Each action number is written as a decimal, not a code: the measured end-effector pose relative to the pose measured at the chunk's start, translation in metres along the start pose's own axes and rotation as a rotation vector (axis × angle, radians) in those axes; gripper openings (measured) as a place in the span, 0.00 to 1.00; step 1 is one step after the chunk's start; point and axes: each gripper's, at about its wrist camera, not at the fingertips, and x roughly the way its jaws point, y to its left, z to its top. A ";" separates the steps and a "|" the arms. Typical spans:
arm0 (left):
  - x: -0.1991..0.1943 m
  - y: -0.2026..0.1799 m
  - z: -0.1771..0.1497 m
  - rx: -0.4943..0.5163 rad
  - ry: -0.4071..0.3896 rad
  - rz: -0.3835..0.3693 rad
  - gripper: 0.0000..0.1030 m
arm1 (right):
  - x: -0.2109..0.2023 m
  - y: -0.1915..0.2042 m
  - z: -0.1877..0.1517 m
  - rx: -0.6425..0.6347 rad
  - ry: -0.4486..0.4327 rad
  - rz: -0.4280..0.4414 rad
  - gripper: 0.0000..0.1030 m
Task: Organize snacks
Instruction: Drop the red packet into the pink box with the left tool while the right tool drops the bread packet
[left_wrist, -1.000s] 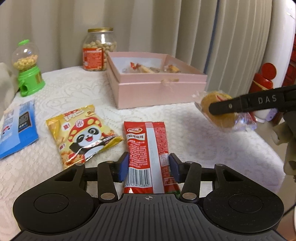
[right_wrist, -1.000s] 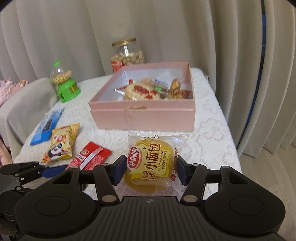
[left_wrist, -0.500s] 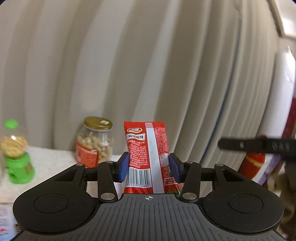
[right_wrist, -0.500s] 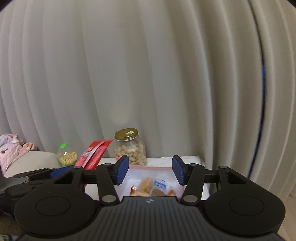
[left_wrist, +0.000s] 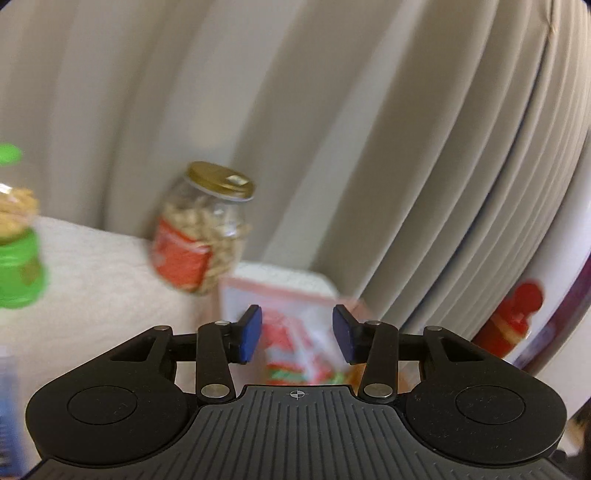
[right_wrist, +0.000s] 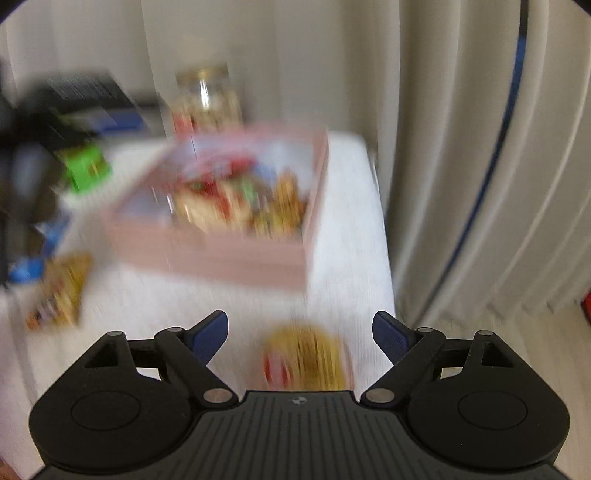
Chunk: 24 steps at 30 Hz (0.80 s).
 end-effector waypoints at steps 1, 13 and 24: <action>-0.010 -0.001 -0.005 0.025 0.015 0.013 0.46 | 0.006 0.001 -0.008 -0.005 0.021 -0.004 0.79; -0.096 0.060 -0.081 -0.136 0.133 0.072 0.46 | -0.095 0.043 0.082 -0.033 -0.310 0.082 0.51; -0.120 0.108 -0.102 -0.127 0.100 0.251 0.46 | -0.030 0.069 0.153 0.007 -0.196 0.066 0.87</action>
